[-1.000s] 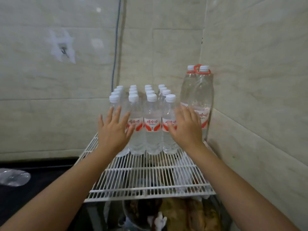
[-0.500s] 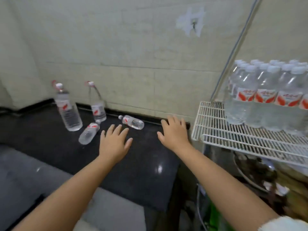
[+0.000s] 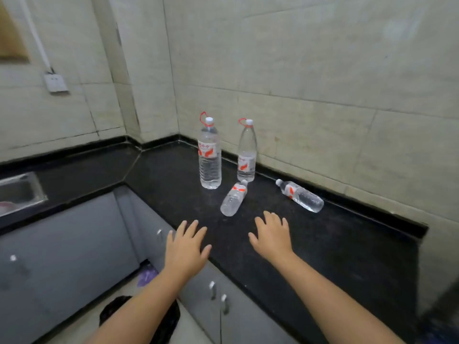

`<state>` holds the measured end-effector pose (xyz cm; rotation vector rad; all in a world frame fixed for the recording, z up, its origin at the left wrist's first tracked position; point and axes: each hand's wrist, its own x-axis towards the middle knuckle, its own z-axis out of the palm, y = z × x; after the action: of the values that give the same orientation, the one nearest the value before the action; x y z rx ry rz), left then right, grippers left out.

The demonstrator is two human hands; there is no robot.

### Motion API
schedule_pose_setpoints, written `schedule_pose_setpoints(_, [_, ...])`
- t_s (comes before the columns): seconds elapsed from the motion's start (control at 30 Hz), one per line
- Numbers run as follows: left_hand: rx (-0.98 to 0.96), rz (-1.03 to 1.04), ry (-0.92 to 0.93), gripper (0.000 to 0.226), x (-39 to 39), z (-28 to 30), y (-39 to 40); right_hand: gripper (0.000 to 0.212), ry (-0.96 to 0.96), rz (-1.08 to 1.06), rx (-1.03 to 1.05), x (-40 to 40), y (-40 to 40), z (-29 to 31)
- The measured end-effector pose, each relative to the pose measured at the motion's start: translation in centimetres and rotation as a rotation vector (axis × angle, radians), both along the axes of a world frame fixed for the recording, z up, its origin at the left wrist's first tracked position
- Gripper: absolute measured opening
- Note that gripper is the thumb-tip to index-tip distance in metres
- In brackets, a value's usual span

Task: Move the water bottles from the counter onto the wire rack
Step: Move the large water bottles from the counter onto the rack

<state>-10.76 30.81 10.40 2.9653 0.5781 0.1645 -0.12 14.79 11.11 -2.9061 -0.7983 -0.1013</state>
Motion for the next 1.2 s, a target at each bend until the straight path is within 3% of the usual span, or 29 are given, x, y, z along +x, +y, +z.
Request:
schedule_pose_setpoints(0.33, [0.044, 0.077, -0.057, 0.053, 13.2, 2.9, 15.0, 0.042, 0.053, -0.02, 0.125, 14.7, 13.8, -0.4])
schedule_pose_setpoints(0.57, [0.114, -0.076, -0.156, 0.054, 23.3, 5.9, 21.6, 0.049, 0.06, -0.096, 0.118, 21.5, 19.7, -0.7])
schedule_pose_setpoints(0.8, [0.236, -0.452, -0.39, 0.051, 36.6, 10.3, 26.7, 0.049, 0.098, -0.252, 0.153, 27.0, 25.3, -2.7])
schedule_pose_setpoints(1.0, [0.327, -0.748, -0.174, 0.062, 45.1, 11.7, 30.2, 0.047, 0.146, -0.412, 0.315, 29.9, 28.6, -5.7])
schedule_pose_setpoints(1.13, [0.111, -0.889, -0.27, 0.063, 47.2, 11.0, 32.4, 0.059, 0.383, -0.472, 0.397, 30.9, 30.8, -7.3])
schedule_pose_setpoints(1.2, [0.073, -0.927, -0.304, 0.062, 48.2, 10.9, 33.2, 0.081, 0.52, -0.501, 0.54, 31.0, 32.4, -7.7])
